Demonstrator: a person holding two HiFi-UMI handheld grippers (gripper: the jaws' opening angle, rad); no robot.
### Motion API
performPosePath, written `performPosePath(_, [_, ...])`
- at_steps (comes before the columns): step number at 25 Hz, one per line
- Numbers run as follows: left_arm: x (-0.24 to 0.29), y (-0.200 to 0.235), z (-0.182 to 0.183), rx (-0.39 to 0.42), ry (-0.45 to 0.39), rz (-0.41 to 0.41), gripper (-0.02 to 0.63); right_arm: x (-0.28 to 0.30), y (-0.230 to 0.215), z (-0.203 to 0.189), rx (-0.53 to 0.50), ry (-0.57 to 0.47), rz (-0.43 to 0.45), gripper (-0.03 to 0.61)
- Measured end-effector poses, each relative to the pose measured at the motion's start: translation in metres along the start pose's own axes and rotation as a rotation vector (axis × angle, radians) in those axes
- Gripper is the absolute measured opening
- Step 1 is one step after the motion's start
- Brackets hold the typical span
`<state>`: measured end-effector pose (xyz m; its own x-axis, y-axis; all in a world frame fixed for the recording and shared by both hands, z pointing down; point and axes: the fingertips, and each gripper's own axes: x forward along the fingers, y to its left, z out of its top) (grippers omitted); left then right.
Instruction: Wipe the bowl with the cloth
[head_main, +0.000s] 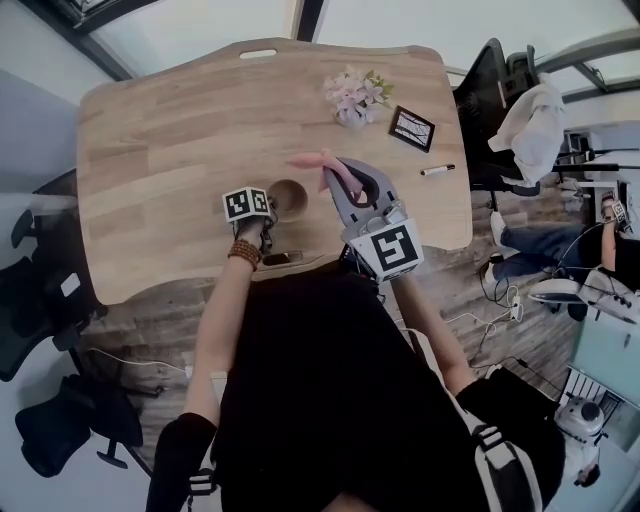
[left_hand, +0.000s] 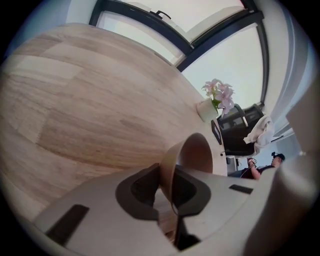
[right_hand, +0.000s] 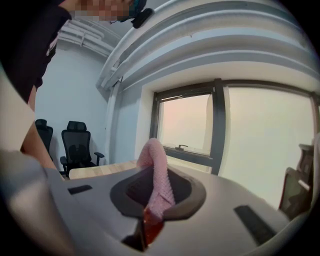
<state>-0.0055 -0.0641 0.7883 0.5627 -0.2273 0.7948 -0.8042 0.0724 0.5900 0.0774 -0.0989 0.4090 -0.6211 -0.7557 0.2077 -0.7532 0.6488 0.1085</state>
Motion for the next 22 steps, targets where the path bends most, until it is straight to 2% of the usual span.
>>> performPosePath(3, [0.006, -0.003, -0.006, -0.040, 0.006, -0.040, 0.027, 0.003, 0.005, -0.001, -0.013, 0.007, 0.021, 0.021])
performPosePath(7, [0.008, -0.011, -0.011, -0.112, 0.004, -0.141, 0.154, 0.008, 0.006, -0.002, -0.021, 0.009, 0.025, 0.021])
performPosePath(9, [-0.001, -0.009, -0.012, -0.069, 0.005, -0.146, 0.160, 0.011, 0.007, 0.002, -0.071, -0.002, 0.029, 0.021])
performPosePath(12, [-0.028, 0.001, -0.001, 0.089, -0.048, -0.081, 0.160, 0.013, 0.004, 0.007, -0.059, -0.015, 0.027, 0.023])
performPosePath(15, [-0.073, -0.001, 0.032, 0.228, -0.202, -0.012, 0.160, 0.017, -0.007, 0.009, -0.042, -0.022, 0.012, 0.023])
performPosePath(17, [-0.116, -0.023, 0.063, 0.298, -0.343, -0.020, 0.158, 0.022, -0.011, 0.014, -0.057, -0.035, 0.006, 0.023])
performPosePath(20, [-0.194, -0.084, 0.111, 0.441, -0.608, -0.061, 0.149, 0.030, -0.012, 0.029, -0.071, -0.077, 0.005, 0.023])
performPosePath(22, [-0.248, -0.119, 0.131, 0.529, -0.796, -0.054, 0.120, 0.033, -0.009, 0.040, -0.057, -0.109, 0.008, 0.023])
